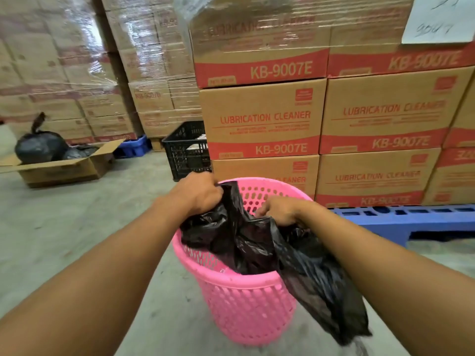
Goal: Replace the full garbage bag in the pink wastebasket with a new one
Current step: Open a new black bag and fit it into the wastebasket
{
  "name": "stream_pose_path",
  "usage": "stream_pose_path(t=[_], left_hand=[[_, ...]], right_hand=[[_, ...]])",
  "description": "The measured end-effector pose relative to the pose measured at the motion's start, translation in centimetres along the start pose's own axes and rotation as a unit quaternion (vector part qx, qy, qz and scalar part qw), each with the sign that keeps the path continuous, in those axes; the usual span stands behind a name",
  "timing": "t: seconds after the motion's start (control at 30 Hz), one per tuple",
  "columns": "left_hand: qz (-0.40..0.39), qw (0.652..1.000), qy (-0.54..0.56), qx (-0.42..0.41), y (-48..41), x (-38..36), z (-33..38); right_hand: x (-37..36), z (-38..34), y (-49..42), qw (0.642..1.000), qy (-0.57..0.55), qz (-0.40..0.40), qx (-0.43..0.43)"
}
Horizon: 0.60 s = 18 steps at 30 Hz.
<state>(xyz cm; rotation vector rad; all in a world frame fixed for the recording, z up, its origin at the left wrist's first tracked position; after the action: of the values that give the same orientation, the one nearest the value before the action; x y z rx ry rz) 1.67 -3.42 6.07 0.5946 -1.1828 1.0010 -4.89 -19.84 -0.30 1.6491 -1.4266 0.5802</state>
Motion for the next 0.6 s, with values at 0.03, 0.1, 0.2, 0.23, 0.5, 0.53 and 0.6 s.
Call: stream_pose_path(t=[0.03, 0.1, 0.2, 0.23, 0.5, 0.53, 0.6], left_hand=[[-0.004, 0.999, -0.008, 0.034, -0.3, -0.8, -1.1], [-0.023, 0.995, -0.013, 0.095, -0.5, -2.0, -3.1], [-0.023, 0.989, -0.007, 0.145, -0.6, -2.5, -4.8], [-0.009, 0.989, -0.001, 0.148, -0.8, -2.5, -5.1], [0.188, 0.98, -0.042, -0.042, 0.2, -1.5, -3.3], [0.187, 0.978, -0.046, -0.076, 0.4, -1.4, -2.8], [0.132, 0.986, -0.012, -0.104, -0.2, -2.5, -2.4]], right_hand=[[0.7, 0.3, 0.1, 0.999, -0.044, 0.031, -0.001], [1.7, 0.0, 1.4, 0.991, -0.134, 0.014, -0.021], [1.3, -0.8, 3.4, 0.99, -0.033, -0.136, -0.035], [1.1, -1.1, 4.0, 0.986, 0.029, -0.16, -0.033], [4.9, -0.7, 3.0, 0.962, 0.191, 0.189, -0.046], [5.5, -0.5, 3.1, 0.956, 0.17, 0.231, -0.063], [6.2, -0.1, 3.4, 0.948, 0.128, 0.28, -0.086]])
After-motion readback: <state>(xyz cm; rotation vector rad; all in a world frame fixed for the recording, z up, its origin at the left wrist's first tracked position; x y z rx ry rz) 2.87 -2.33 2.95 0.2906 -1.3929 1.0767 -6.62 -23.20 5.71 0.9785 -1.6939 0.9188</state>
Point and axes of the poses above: each hand's wrist, its own y-axis away from the middle knuckle, its own x-axis out of the back of the hand, z = x × y, the point moved 5 cm from there along -y, towards the middle knuckle, and after that the axes turned 6 degrees about y, right-handed, at the moved point
